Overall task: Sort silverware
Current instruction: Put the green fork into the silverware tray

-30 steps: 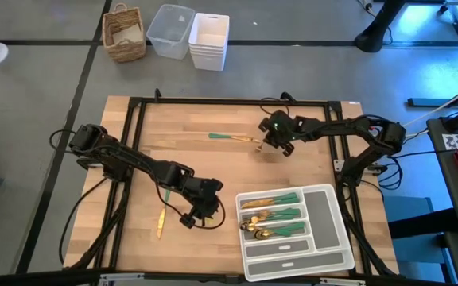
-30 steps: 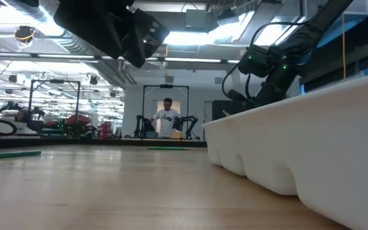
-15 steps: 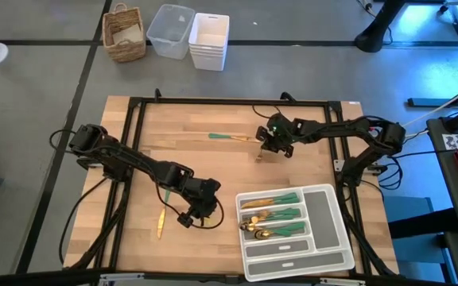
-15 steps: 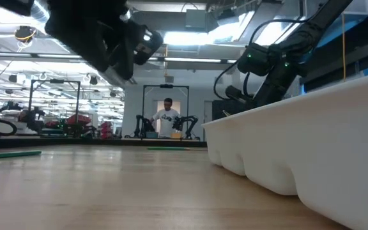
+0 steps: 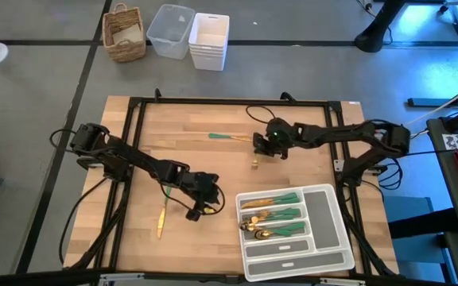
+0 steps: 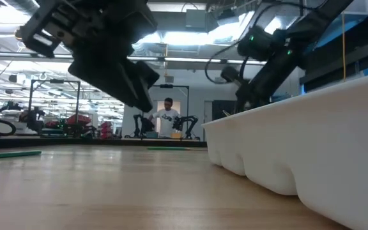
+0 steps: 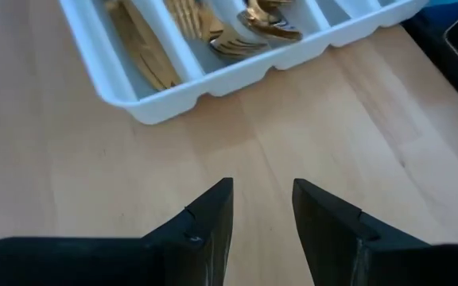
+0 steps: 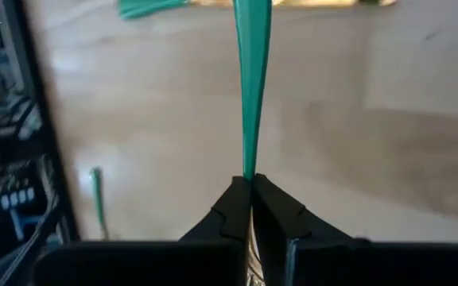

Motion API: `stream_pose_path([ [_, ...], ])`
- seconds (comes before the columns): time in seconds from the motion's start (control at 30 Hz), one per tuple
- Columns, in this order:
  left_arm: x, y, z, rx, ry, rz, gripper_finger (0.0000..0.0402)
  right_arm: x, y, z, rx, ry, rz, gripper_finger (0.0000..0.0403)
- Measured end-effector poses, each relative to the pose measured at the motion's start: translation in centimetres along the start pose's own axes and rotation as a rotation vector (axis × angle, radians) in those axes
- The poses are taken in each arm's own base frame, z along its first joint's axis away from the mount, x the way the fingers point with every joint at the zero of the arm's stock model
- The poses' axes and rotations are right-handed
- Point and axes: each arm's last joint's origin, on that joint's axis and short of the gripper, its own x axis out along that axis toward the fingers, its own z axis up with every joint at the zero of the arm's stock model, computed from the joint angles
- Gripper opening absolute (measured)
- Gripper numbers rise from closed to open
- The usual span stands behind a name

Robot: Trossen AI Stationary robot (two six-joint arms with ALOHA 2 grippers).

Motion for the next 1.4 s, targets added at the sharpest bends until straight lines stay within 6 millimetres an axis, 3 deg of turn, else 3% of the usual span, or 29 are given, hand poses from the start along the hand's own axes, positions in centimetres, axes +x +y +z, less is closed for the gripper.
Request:
stream_pose_path([
  [0.23,0.2,0.1,-0.7,0.008,-0.048,0.007,0.0125,-2.8,2.3,-4.8,-0.130,-0.030,0.111,0.0014],
  [0.43,0.2,0.1,-0.2,0.043,-0.131,0.013,0.0125,-4.9,2.9,-11.3,-0.145,-0.106,0.180,0.0014],
  [0.7,0.1,0.4,0.5,0.055,-0.210,0.024,0.0125,-6.4,-0.1,-21.1,0.001,-0.277,0.294,0.0013],
  [0.93,0.0,0.5,0.5,0.084,-0.209,0.030,0.0125,-5.8,-3.3,-27.3,0.128,-0.342,0.434,0.0005],
  [1.13,-0.3,0.5,1.6,0.090,-0.323,0.038,0.0125,-4.4,-3.3,-30.3,0.119,-0.368,0.463,0.0002],
  [1.4,-0.9,0.2,3.1,-0.029,-0.494,0.006,0.0125,-3.3,-3.0,-30.8,0.038,-0.449,0.466,0.0002],
])
